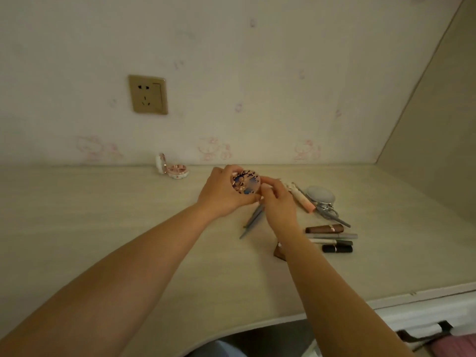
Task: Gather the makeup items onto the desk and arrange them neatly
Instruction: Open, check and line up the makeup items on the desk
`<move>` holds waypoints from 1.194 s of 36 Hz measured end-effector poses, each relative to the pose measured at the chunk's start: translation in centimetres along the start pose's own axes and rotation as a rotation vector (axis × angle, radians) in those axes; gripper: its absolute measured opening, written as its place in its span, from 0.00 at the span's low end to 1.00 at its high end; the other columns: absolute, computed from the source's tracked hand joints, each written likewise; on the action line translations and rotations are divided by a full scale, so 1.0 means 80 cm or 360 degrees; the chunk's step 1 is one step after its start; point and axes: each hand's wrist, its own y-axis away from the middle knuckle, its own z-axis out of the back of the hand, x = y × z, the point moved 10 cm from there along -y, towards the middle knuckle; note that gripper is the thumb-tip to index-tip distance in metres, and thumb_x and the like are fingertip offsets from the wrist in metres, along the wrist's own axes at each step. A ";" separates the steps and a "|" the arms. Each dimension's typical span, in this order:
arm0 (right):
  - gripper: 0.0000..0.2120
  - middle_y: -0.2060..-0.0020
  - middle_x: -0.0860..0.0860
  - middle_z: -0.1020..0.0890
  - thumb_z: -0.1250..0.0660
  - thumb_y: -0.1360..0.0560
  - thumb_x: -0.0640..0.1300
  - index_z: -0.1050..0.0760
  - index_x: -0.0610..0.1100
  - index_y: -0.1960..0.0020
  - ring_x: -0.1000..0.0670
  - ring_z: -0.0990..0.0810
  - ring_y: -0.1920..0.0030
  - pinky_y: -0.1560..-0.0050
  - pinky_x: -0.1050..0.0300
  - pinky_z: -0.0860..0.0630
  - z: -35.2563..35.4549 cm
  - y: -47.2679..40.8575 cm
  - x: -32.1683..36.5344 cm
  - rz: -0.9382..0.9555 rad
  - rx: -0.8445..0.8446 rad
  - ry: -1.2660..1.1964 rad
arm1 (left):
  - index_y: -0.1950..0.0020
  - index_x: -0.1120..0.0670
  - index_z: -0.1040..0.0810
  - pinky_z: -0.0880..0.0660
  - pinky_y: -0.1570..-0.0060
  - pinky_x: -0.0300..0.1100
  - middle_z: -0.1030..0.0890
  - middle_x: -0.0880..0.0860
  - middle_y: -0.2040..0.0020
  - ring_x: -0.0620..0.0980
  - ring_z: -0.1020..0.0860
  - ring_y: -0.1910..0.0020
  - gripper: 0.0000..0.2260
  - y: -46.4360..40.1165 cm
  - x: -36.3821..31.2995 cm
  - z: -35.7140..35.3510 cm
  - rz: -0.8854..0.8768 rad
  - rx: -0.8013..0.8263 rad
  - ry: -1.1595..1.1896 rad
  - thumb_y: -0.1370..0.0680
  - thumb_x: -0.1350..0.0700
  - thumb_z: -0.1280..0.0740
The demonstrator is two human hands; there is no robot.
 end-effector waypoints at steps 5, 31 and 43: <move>0.13 0.59 0.48 0.21 0.45 0.19 0.47 0.23 0.44 0.49 0.50 0.23 0.60 0.59 0.57 0.24 -0.107 0.021 -0.019 -0.0446 0.0407 -0.0430 | 0.36 0.46 0.30 0.31 0.56 0.35 0.27 0.51 0.42 0.44 0.26 0.50 0.32 0.025 0.065 0.056 0.0250 -0.0044 0.0136 0.37 0.41 0.24; 0.26 0.44 0.35 0.20 0.45 0.27 0.55 0.24 0.38 0.40 0.38 0.21 0.43 0.39 0.42 0.26 -0.254 0.066 -0.026 -0.0449 0.0910 -0.0680 | 0.32 0.36 0.34 0.25 0.50 0.38 0.26 0.42 0.38 0.41 0.19 0.49 0.35 0.107 0.154 0.110 0.0218 -0.0049 0.0588 0.34 0.51 0.23; 0.26 0.43 0.42 0.19 0.48 0.28 0.53 0.24 0.39 0.40 0.41 0.21 0.41 0.34 0.40 0.30 -0.264 0.064 -0.033 -0.0410 0.1015 -0.0669 | 0.38 0.38 0.29 0.27 0.56 0.30 0.22 0.44 0.46 0.39 0.20 0.60 0.31 0.108 0.146 0.123 0.0143 -0.0282 0.0217 0.38 0.45 0.22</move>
